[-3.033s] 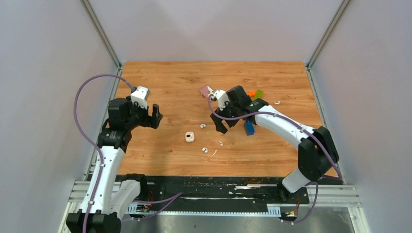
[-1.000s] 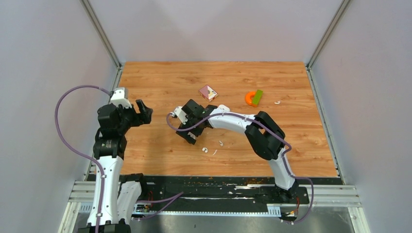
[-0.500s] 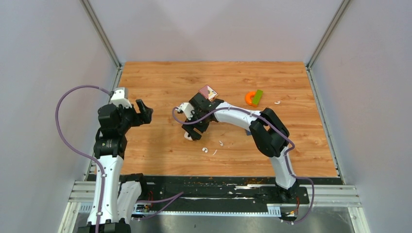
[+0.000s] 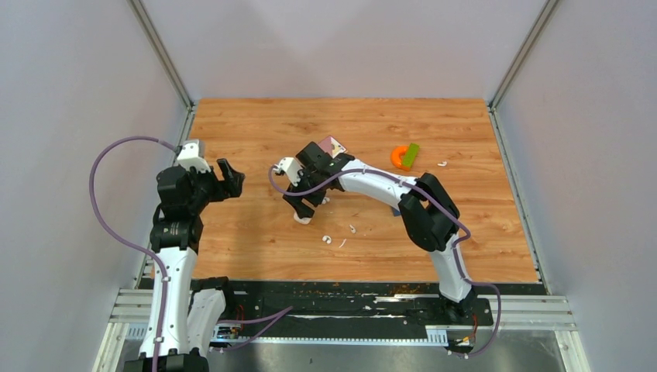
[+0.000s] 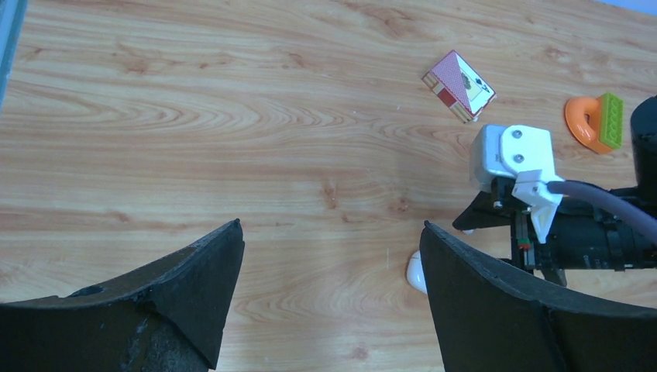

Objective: Insert the wireless bluetooth earbuds into the charging case
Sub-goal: Pick up the charging case at the center of the board.

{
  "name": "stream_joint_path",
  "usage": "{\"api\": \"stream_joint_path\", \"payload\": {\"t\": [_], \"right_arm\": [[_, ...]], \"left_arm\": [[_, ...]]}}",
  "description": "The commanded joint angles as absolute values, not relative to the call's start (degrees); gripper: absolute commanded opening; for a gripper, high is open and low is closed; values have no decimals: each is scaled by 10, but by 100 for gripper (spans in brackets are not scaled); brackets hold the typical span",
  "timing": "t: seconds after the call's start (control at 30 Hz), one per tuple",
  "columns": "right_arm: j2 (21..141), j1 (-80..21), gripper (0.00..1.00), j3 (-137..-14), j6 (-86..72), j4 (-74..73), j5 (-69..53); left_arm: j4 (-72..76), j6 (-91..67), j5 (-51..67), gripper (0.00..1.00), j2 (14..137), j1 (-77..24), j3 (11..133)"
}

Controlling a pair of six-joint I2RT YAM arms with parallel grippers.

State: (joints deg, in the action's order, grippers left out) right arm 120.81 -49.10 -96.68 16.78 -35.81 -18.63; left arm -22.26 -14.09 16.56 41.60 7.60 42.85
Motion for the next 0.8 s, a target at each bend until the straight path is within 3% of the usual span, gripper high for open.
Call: {"api": "stream_joint_path", "payload": {"t": [0.0, 0.33, 0.77], "right_arm": [[1225, -507, 73, -984, 159, -343, -168], [1235, -515, 65, -964, 147, -329, -104], [1237, -522, 67, -956, 154, -333, -149]], "left_arm": [[-196, -150, 178, 91, 417, 82, 428], [-194, -155, 180, 92, 419, 82, 429], [-192, -160, 180, 91, 418, 83, 425]]}}
